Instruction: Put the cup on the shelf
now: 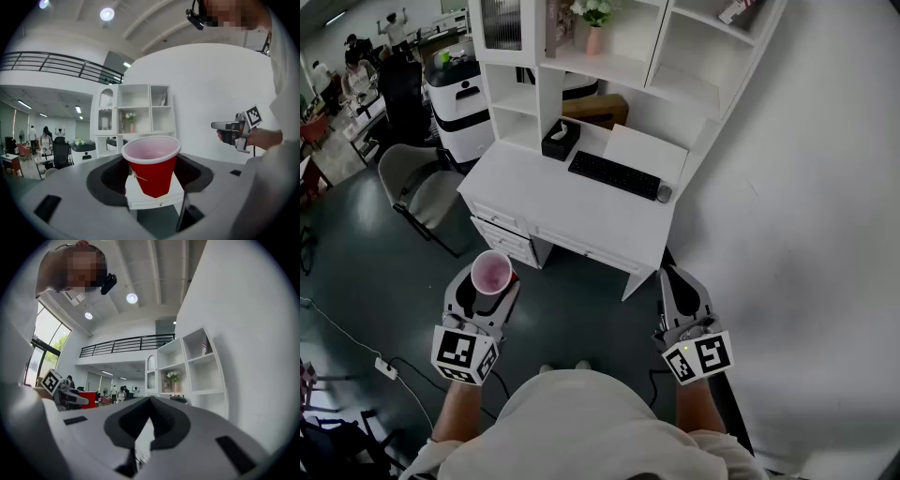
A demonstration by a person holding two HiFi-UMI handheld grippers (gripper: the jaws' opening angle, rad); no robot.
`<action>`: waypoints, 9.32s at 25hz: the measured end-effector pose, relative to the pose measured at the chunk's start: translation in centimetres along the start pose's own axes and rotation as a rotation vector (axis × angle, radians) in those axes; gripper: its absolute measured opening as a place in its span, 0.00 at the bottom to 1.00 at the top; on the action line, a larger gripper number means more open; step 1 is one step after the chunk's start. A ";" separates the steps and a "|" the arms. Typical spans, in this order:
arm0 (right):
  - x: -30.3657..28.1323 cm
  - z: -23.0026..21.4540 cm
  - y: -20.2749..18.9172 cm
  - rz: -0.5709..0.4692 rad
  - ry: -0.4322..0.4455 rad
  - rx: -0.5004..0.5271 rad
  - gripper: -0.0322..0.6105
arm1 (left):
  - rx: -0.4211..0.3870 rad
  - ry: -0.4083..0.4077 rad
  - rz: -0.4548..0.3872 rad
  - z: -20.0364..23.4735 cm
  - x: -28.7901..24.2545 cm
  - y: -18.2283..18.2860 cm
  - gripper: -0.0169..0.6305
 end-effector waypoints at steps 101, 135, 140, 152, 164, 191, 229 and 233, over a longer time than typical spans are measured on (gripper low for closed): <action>-37.4 -18.6 -2.7 0.022 -0.040 -0.022 0.06 | -0.037 -0.179 -0.048 21.3 -47.6 5.7 0.49; -35.8 -28.4 -4.2 0.022 -0.203 -0.089 0.06 | -0.062 -0.221 -0.042 23.3 -68.5 13.1 0.49; -35.7 -29.5 -4.3 0.025 -0.219 -0.091 0.06 | -0.056 -0.219 -0.029 23.2 -70.6 12.7 0.49; -35.6 -31.6 -4.7 0.042 -0.241 -0.101 0.06 | -0.055 -0.228 0.021 22.5 -74.2 10.9 0.49; -36.1 -32.3 -4.9 0.049 -0.239 -0.106 0.06 | -0.059 -0.272 0.068 21.5 -75.8 9.9 0.49; -36.2 -32.8 -5.0 0.039 -0.245 -0.110 0.06 | -0.113 -0.281 0.175 20.9 -76.6 9.1 0.53; -37.8 -26.9 -2.1 -0.004 -0.122 -0.039 0.06 | -0.063 -0.259 -0.135 20.7 -58.4 12.2 0.32; -37.8 -25.9 -1.7 -0.009 -0.106 -0.030 0.06 | -0.085 -0.251 -0.150 20.1 -55.1 11.3 0.19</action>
Point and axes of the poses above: the fingertips, and each gripper's own axes: x backward along the fingers, z to its left, y out of its top, the point moved 10 cm from there along x, backward along the fingers, and after that the axes turned 10 degrees about -x, right-handed, at the moved point
